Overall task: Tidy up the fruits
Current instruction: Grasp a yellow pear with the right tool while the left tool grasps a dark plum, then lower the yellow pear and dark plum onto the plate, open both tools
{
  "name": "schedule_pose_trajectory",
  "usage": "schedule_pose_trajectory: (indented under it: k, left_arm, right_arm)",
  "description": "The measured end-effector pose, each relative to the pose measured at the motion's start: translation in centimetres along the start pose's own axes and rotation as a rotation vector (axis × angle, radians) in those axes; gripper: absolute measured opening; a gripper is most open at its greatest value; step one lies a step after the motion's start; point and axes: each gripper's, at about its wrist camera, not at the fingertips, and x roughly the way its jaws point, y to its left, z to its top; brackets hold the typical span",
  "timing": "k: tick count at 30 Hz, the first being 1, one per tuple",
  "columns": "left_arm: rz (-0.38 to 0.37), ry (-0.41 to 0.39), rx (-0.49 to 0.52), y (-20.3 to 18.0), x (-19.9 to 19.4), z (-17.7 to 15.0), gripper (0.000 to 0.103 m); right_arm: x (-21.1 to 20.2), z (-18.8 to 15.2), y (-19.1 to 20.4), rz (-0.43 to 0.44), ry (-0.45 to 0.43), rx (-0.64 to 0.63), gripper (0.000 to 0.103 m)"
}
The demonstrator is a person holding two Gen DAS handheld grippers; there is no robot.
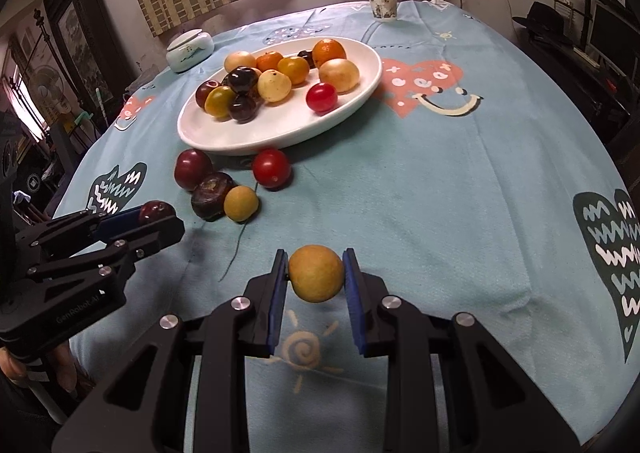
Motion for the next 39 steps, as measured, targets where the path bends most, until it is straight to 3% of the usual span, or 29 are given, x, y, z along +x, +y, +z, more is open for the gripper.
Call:
schedule_pose_trajectory:
  k: [9,15,21,25,35,37,38,39]
  left_arm:
    - [0.024,-0.037,-0.043,4.6,-1.1,3.0,0.031]
    - [0.033,-0.062,-0.004,4.9,0.6,10.6,0.032]
    - [0.022,-0.025,-0.028,4.9,5.7,18.5,0.032]
    - [0.010,0.004,-0.037,4.9,8.4,20.0,0.032]
    - [-0.014,0.048,-0.019,4.7,11.3,20.2,0.033]
    - [-0.019,0.044,-0.018,4.7,11.2,20.2,0.062]
    - [-0.003,0.016,-0.018,4.7,10.7,20.2,0.067]
    - [0.008,-0.003,-0.016,4.7,10.1,20.3,0.071]
  right_arm:
    - [1.2,3.2,2.9,0.041,0.024,-0.073,0.028]
    - [2.6,9.2,3.6,0.030,-0.001,-0.116,0.028]
    - [5.7,15.5,2.7,-0.014,-0.057,-0.122,0.028]
    - [7.7,16.0,1.6,0.012,-0.039,-0.088,0.028]
    - [9.7,16.5,1.3,0.033,-0.032,-0.091,0.028]
    - [10.1,16.5,1.4,0.018,-0.042,-0.115,0.037]
    - [10.2,16.4,1.4,0.000,-0.048,-0.126,0.044]
    - [10.0,16.3,1.3,-0.032,-0.069,-0.133,0.064]
